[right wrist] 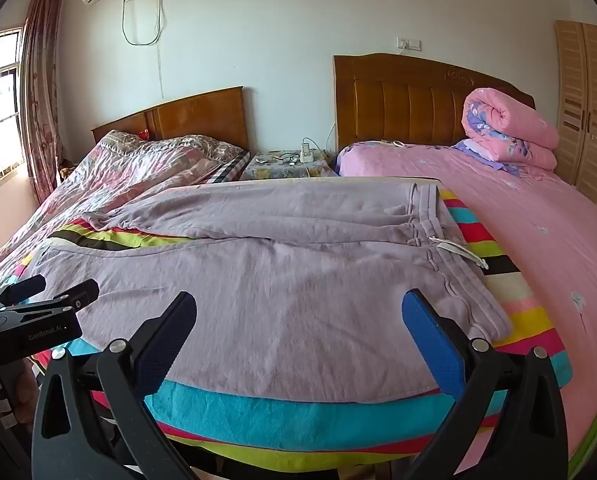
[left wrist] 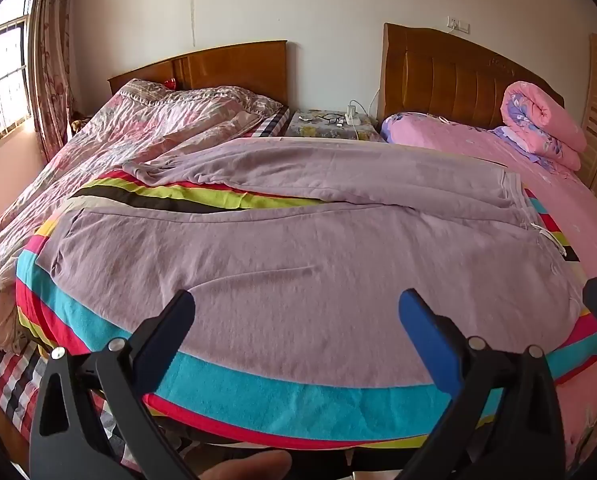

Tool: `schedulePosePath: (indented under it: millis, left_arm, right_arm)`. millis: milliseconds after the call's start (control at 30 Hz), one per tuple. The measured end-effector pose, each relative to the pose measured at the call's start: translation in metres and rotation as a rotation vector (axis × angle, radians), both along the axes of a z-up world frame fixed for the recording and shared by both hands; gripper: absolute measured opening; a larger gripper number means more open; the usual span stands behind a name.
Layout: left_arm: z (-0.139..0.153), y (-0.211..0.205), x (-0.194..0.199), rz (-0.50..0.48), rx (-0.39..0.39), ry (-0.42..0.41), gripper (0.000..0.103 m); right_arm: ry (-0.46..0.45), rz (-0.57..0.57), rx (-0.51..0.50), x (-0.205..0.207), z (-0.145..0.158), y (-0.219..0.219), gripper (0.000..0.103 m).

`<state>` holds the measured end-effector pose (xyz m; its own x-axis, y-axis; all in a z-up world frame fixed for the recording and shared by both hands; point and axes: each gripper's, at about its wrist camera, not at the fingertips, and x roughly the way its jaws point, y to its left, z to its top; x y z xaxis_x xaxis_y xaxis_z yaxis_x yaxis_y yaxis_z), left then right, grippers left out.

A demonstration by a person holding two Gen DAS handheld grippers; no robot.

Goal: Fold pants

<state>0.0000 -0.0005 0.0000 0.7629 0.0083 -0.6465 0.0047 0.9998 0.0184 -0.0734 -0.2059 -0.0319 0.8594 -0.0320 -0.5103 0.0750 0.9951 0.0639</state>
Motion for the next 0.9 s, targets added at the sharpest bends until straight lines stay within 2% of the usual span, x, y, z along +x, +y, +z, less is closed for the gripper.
schedulePosePath:
  millis: [900]
  left_arm:
    - [-0.0039, 0.0001, -0.0029, 0.000, 0.012, 0.006, 0.102]
  right_arm:
    - [0.017, -0.001, 0.004, 0.0008, -0.0073, 0.0000, 0.099]
